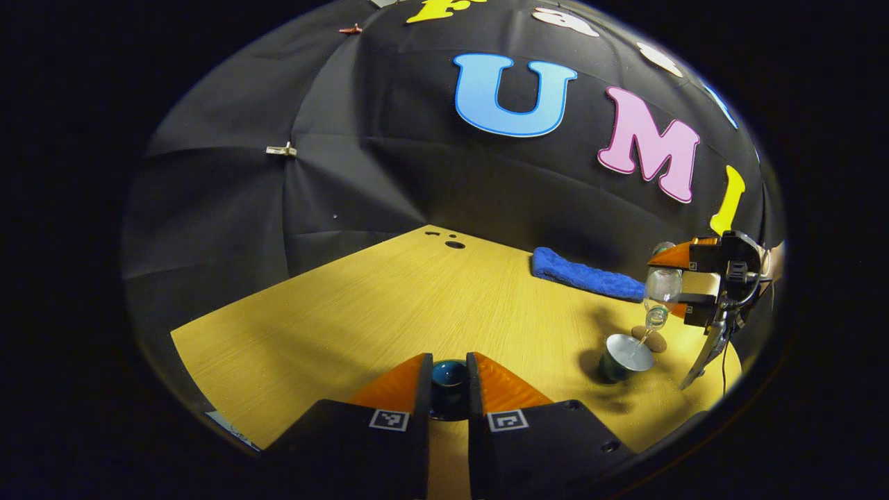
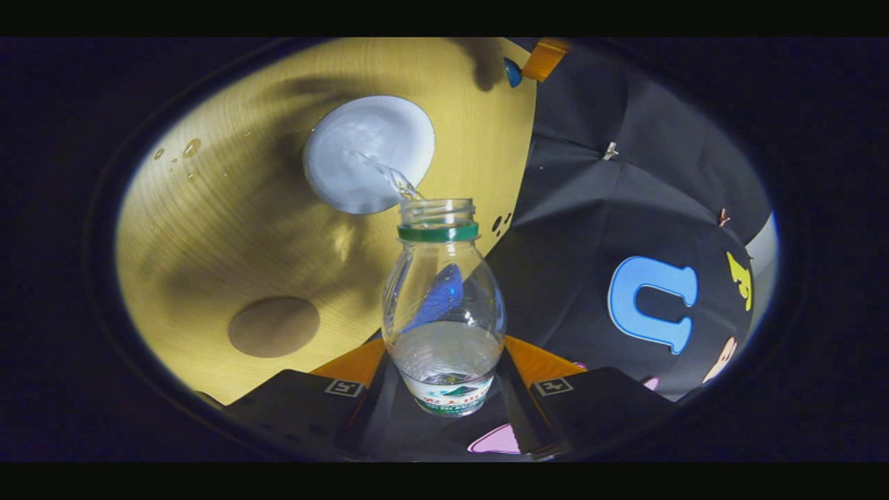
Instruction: Open the teacup lid with one hand, grasp the water bottle and pour water into the teacup with the other hand; after pouring, place the water bottle on the coaster and then close the teacup lid.
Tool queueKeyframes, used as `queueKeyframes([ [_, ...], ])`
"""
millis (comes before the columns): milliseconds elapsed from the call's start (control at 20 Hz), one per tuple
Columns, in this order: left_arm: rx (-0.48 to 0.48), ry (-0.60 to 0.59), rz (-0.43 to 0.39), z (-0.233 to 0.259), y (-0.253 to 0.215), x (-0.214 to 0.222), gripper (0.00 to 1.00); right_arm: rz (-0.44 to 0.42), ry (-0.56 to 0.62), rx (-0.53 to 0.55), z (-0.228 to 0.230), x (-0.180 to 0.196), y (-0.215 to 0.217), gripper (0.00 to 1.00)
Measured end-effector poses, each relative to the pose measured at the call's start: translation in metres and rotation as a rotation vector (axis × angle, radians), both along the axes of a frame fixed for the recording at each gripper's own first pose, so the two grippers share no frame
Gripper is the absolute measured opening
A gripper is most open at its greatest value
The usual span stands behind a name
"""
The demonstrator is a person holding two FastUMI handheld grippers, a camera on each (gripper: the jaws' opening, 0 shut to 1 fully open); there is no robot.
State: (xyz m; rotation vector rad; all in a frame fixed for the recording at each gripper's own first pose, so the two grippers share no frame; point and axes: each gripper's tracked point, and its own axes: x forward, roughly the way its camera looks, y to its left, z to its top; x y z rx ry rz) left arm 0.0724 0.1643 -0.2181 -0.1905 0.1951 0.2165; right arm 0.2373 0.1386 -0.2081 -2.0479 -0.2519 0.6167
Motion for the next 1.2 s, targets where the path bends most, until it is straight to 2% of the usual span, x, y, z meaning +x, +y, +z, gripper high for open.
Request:
queueKeyframes([
  [450,0.012,-0.006,-0.009,0.002,-0.003,-0.003,0.27,0.047,-0.026,-0.048,0.005,-0.002,0.010,0.73],
  [500,0.011,-0.006,-0.007,0.003,-0.003,-0.003,0.23,0.054,-0.032,-0.056,0.005,-0.003,0.012,0.73],
  [600,0.011,-0.004,-0.002,0.001,-0.001,-0.004,0.27,0.074,-0.036,-0.064,0.006,-0.005,0.014,0.73],
  [700,0.012,-0.004,0.000,0.002,0.000,-0.005,0.23,0.084,-0.034,-0.076,0.006,-0.005,0.015,0.73],
  [750,0.013,-0.004,0.001,0.002,0.000,-0.005,0.27,0.089,-0.034,-0.083,0.007,-0.005,0.016,0.72],
  [850,0.015,-0.003,0.004,0.002,0.001,-0.007,0.27,0.095,-0.039,-0.097,0.009,-0.004,0.016,0.73],
  [900,0.016,-0.003,0.006,0.002,0.001,-0.008,0.23,0.094,-0.039,-0.103,0.006,-0.002,0.019,0.73],
  [1000,0.016,-0.001,0.008,0.000,0.001,-0.008,0.23,0.097,-0.045,-0.109,0.003,-0.002,0.017,0.73],
  [1050,0.017,-0.002,0.009,0.000,0.000,-0.009,0.27,0.100,-0.048,-0.113,0.002,-0.003,0.017,0.73],
  [1150,0.022,-0.003,0.007,0.001,-0.001,-0.010,0.23,0.109,-0.066,-0.129,0.002,-0.006,0.017,0.73],
  [1200,0.025,-0.002,0.006,0.002,-0.002,-0.010,0.27,0.113,-0.067,-0.133,0.000,-0.008,0.016,0.73],
])
